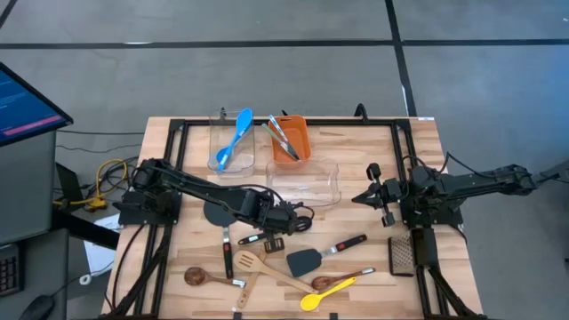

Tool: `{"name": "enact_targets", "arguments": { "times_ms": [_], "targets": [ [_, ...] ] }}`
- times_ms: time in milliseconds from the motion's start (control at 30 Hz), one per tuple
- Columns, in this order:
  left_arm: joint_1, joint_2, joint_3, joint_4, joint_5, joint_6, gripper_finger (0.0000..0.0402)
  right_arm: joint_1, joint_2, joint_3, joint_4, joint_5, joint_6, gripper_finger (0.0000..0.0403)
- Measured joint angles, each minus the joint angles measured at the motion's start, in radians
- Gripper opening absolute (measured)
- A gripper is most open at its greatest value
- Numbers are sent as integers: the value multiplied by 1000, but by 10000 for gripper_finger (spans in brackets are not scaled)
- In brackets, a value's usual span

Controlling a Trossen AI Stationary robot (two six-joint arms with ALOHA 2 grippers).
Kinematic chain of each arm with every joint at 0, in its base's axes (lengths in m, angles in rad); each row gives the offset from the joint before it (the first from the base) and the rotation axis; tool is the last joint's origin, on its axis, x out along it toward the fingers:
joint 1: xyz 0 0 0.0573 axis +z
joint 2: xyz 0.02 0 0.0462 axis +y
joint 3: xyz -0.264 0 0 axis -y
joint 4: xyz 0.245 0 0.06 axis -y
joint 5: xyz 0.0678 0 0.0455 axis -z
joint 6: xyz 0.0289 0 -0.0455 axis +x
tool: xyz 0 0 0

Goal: Pick & Place Kitchen Items
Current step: Put the black slotted spatula into the top transparent bin

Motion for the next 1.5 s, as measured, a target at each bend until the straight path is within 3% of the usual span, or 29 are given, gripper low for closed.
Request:
{"name": "enact_targets", "arguments": {
  "times_ms": [333,633,1200,1500],
  "targets": [
    [-2,0,-147,205,21,-12,2,-1,0,0,-4,-5,0,0],
    [2,0,-186,207,92,-134,5,-1,0,0,-20,-5,0,0],
    [1,0,-249,211,127,-185,180,-1,0,0,-20,-5,-1,0],
    [1,-1,-341,211,126,-247,190,-1,0,0,-27,-6,-1,0]
  ]
}}
